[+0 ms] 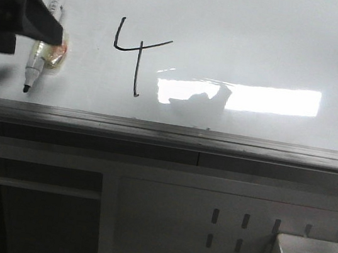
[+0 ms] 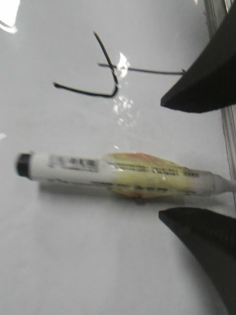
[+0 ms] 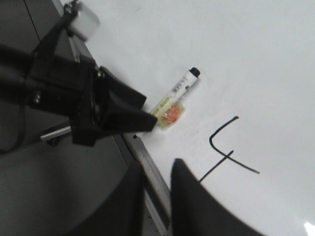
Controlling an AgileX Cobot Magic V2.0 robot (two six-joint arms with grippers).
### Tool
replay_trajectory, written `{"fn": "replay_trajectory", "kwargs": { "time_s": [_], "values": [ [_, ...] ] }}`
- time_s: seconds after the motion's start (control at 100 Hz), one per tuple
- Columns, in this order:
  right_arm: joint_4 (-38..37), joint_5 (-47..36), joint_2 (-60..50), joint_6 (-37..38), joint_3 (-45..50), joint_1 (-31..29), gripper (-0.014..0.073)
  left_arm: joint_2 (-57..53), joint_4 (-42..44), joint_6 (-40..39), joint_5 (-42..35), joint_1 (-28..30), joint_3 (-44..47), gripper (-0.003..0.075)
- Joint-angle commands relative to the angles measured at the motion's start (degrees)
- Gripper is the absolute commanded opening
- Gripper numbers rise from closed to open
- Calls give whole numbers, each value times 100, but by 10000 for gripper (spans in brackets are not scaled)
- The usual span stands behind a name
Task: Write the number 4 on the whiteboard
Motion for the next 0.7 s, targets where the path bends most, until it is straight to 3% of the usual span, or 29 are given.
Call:
{"fn": "replay_trajectory", "kwargs": {
  "time_s": [0.0, 0.07, 0.42, 0.57, 0.69],
  "values": [
    [240, -473, -414, 9, 139, -26, -53, -608, 231, -51, -284, 20, -173, 183],
    [288, -798, -726, 9, 533, -26, -52, -1081, 360, -38, -273, 20, -112, -24],
    [539, -2837, -3458, 9, 3013, -26, -52, -3583, 1734, 12, -296, 20, 1223, -20],
    [539, -2872, -4610, 9, 3743, -26, -53, -4295, 2451, 12, -318, 20, 1747, -20],
    [539, -2835, -5296, 9, 4158, -26, -53, -4568, 2520, 12, -318, 20, 1872, -20]
  ]
}}
